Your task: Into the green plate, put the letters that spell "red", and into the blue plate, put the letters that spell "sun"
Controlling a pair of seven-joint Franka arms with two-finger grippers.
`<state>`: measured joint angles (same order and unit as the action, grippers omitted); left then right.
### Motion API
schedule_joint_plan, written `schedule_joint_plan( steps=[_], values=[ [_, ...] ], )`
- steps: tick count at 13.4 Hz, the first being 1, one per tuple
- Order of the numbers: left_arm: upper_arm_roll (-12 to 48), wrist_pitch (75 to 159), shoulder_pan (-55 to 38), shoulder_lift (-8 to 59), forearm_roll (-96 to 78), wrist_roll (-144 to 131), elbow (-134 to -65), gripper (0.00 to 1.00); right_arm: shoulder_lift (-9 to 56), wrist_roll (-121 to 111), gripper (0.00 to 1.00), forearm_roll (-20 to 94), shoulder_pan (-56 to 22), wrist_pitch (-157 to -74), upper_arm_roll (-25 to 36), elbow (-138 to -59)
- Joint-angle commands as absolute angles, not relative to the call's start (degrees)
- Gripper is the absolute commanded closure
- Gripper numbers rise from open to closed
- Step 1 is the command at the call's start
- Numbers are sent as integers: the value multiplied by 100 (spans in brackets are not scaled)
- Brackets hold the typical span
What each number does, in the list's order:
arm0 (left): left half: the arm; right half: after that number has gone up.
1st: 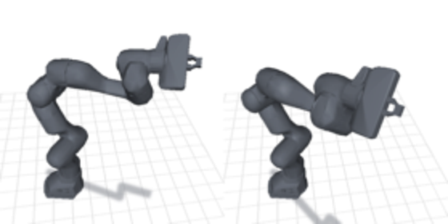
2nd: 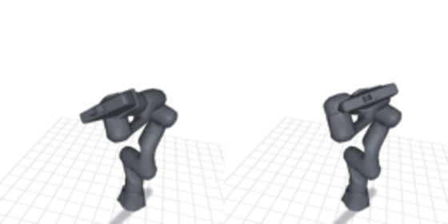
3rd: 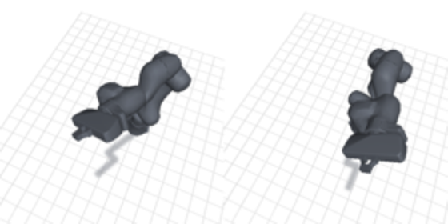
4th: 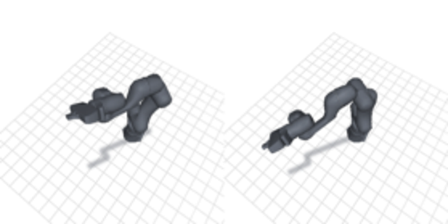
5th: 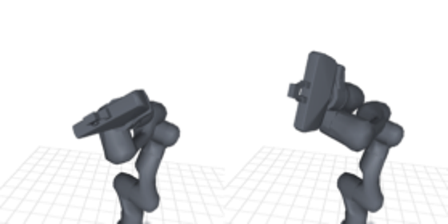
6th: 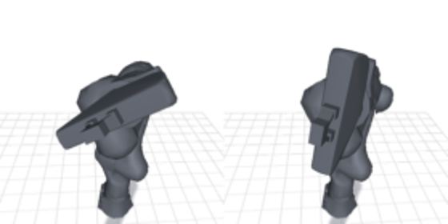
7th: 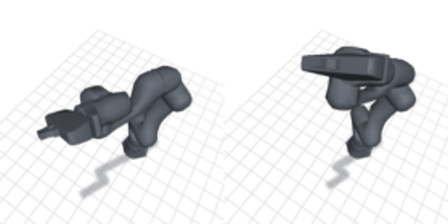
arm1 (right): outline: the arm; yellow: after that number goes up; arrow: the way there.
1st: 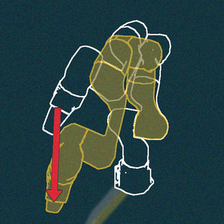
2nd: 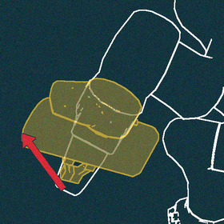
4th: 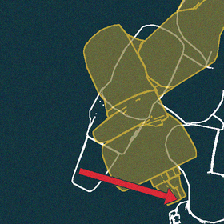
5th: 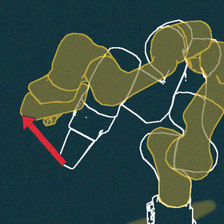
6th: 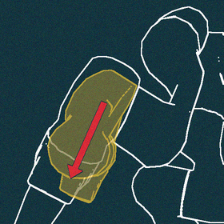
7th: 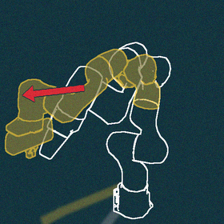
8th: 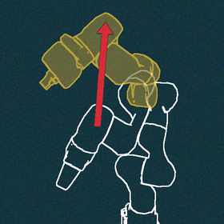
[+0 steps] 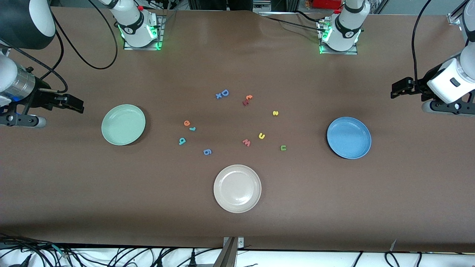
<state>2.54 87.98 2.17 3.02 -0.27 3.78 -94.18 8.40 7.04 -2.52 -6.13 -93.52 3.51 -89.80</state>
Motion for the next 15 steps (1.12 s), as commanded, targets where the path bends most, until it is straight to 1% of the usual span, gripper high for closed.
schedule_joint_plan(
  steps=[1, 15],
  values=[
    [255, 8780, 202, 299, -62, 360, -9422, 0, 835, 782, 0, -158, -598, -9299, 343, -8938],
    [264, 8780, 97, 334, -62, 114, -9413, 0, 835, 782, 0, -167, -598, -9290, 351, -8947]
  ],
)
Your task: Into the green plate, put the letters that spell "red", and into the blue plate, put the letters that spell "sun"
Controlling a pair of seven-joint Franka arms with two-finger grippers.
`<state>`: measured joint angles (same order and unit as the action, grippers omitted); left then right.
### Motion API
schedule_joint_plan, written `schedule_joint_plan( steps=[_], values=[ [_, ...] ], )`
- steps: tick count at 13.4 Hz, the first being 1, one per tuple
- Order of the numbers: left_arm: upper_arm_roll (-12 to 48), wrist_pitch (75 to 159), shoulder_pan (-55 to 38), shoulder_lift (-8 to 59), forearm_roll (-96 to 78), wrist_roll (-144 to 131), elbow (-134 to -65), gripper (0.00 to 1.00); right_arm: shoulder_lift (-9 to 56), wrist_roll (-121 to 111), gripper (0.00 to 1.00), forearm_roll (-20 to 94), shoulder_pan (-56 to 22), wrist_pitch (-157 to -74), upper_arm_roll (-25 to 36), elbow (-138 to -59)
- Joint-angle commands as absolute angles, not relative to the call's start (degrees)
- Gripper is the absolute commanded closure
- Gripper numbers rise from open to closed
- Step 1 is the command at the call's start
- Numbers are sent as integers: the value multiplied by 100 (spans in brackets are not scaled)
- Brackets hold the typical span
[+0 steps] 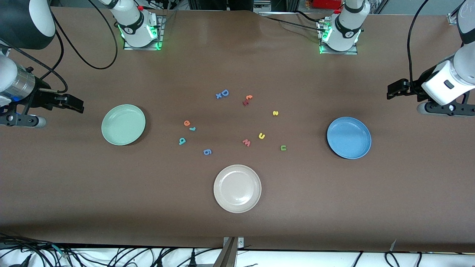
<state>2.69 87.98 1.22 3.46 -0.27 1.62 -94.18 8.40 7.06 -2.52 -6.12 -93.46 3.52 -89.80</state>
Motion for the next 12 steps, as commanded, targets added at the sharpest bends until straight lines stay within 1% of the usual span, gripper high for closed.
schedule_joint_plan(
  steps=[1, 12],
  values=[
    [255, 8780, 88, 343, -62, 114, -9413, 0, 835, 782, 0, -167, -598, -9290, 343, -8947],
    [264, 8780, 70, 343, -62, -9, -9413, 0, 835, 782, 0, -167, -606, -9290, 343, -8947]
  ],
)
